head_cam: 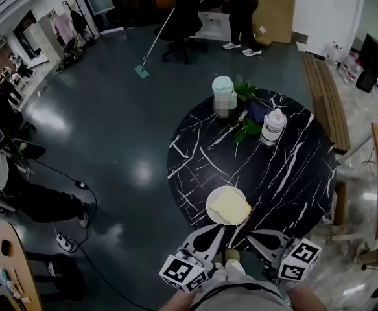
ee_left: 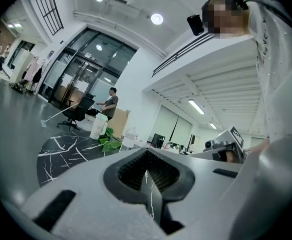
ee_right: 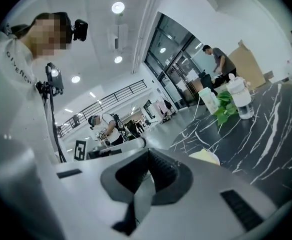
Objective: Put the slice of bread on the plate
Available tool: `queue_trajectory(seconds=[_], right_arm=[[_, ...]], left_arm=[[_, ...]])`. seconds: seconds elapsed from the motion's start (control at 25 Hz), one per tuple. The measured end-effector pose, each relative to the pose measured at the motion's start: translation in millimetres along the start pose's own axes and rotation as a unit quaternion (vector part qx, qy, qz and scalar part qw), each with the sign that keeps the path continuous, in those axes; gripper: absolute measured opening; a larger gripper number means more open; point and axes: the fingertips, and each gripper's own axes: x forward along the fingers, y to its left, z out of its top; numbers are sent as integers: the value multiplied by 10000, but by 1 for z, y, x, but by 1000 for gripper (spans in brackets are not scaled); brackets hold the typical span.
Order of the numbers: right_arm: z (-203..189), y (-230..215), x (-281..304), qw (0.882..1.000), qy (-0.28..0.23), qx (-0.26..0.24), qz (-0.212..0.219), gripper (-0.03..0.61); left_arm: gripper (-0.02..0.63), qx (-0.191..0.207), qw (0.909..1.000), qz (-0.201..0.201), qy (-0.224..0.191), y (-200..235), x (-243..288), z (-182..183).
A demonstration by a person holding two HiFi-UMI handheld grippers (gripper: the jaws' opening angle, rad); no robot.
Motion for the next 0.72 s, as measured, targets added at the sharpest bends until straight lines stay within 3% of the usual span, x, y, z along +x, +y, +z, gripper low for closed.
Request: queue_trajectory(seconds=[0.72], right_arm=[[3,9,6,9993,144,-343,-12,9]], left_arm=[[6,151,9998,-125,-59,-1,2,13]])
